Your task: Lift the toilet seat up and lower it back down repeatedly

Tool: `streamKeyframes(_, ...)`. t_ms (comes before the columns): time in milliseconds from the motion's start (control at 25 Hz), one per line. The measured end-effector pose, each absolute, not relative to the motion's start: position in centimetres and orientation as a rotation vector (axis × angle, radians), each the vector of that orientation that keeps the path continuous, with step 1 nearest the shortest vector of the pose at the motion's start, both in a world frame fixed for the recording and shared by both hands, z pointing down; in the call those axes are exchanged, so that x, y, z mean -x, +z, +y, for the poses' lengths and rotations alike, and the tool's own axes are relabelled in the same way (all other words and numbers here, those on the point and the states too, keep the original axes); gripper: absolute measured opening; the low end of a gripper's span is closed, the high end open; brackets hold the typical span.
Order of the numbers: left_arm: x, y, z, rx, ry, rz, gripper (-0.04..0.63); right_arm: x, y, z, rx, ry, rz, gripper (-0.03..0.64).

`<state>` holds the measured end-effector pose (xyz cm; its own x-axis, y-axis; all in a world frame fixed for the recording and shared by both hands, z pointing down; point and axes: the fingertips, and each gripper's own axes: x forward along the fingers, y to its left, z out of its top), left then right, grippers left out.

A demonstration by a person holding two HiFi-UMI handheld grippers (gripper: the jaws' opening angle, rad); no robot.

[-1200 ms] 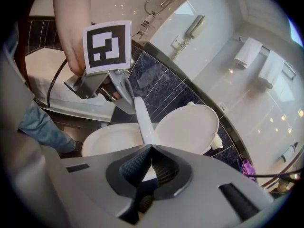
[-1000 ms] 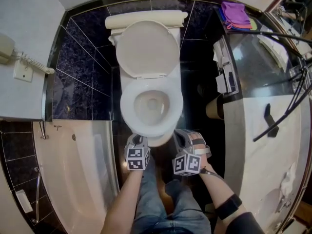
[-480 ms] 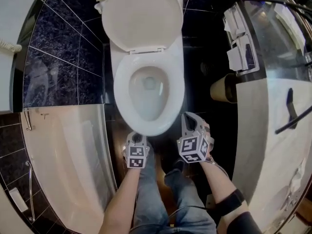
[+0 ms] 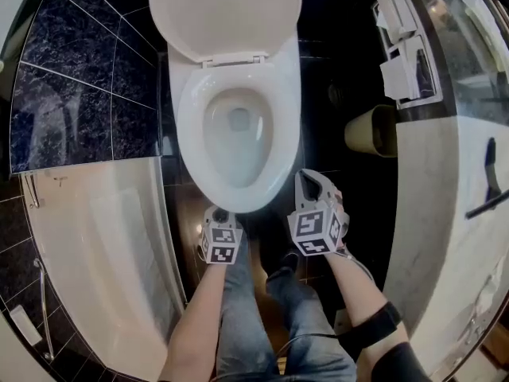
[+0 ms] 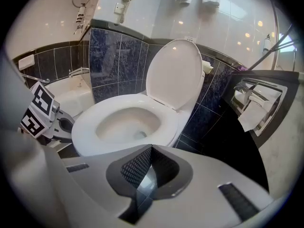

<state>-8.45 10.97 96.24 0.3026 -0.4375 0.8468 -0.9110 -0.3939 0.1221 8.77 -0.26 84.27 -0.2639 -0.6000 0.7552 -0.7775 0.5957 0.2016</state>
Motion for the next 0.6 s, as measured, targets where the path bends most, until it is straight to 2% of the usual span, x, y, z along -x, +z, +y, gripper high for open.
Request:
streamKeyframes(200, 9.0, 97.3, 13.3, -1.876, 1.054, -1.173, -0.009, -8.5, 83.5, -0.8, -1.099, 0.261, -1.983, 0.018)
streamKeyframes(600, 8.4, 94.2, 12.3, -1.878, 0.980, -1.206, -0.009, -9.1, 81.7, -0.4, -1.116, 0.272, -1.986, 0.018)
